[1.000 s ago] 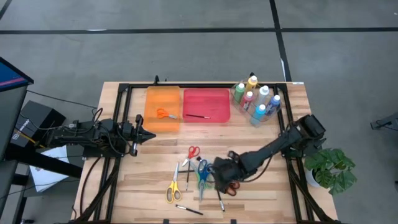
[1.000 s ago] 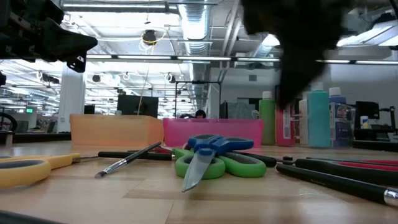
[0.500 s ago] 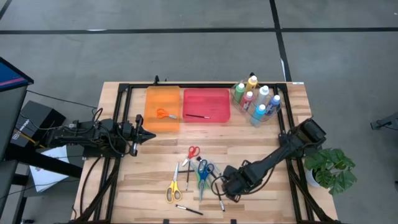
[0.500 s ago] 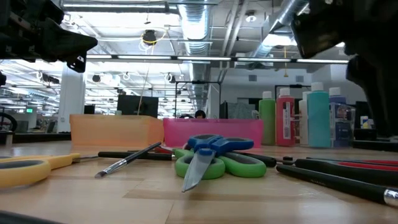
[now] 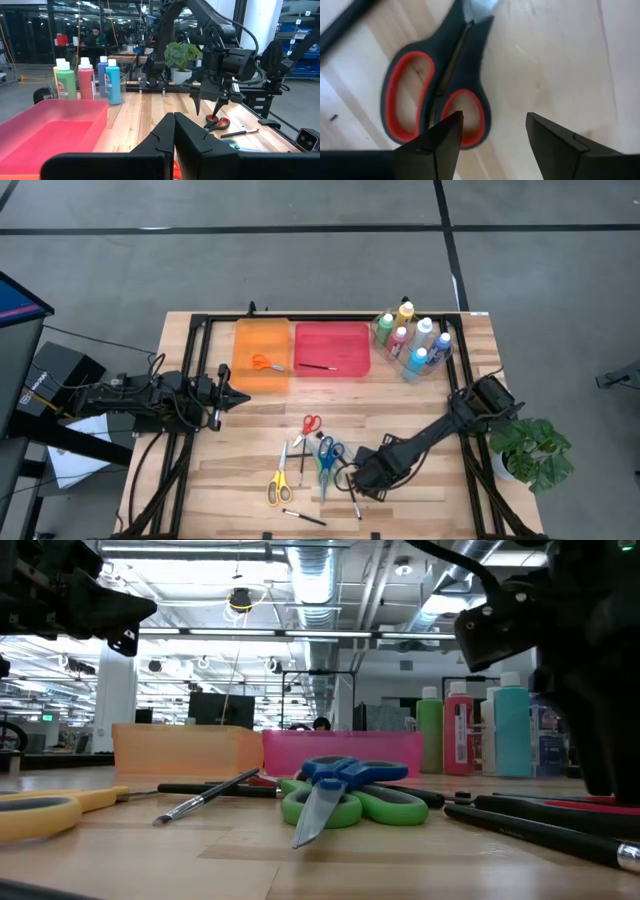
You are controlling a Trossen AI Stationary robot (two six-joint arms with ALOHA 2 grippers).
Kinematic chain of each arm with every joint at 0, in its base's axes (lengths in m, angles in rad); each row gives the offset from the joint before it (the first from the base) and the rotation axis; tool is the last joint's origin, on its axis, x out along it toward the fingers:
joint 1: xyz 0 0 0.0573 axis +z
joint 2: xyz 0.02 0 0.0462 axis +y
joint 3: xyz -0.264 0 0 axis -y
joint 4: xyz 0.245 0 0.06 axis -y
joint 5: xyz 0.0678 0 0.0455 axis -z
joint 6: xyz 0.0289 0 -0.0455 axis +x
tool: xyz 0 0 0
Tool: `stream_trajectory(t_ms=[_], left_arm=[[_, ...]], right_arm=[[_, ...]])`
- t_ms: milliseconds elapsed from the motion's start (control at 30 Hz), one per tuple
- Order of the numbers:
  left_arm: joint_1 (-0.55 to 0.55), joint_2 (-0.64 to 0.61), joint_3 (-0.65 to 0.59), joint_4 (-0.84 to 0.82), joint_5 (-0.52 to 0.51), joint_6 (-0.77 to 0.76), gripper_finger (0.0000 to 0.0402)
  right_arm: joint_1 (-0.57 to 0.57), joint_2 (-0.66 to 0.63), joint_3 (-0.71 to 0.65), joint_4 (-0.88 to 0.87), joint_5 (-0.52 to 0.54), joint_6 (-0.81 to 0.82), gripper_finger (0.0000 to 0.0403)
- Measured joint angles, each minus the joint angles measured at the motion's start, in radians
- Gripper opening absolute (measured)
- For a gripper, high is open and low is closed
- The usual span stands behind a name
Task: Pick & Place Paint Supplies
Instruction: Put the black scissors into the orange bin
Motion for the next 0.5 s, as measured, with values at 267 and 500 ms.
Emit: stream_trajectory(t_ms=[267, 500], left_arm=[[0.000, 0.000, 0.000, 0.016, 0.000, 0.000, 0.0002], [0.000, 0.000, 0.000, 0.016, 0.000, 0.000, 0.0002]], right_arm=[[-0.008, -0.005, -0.056, 0.091, -0.018, -0.027, 0.0213], [-0.009, -0.015, -0.131, 0.138, -0.045, -0.028, 0.0163]])
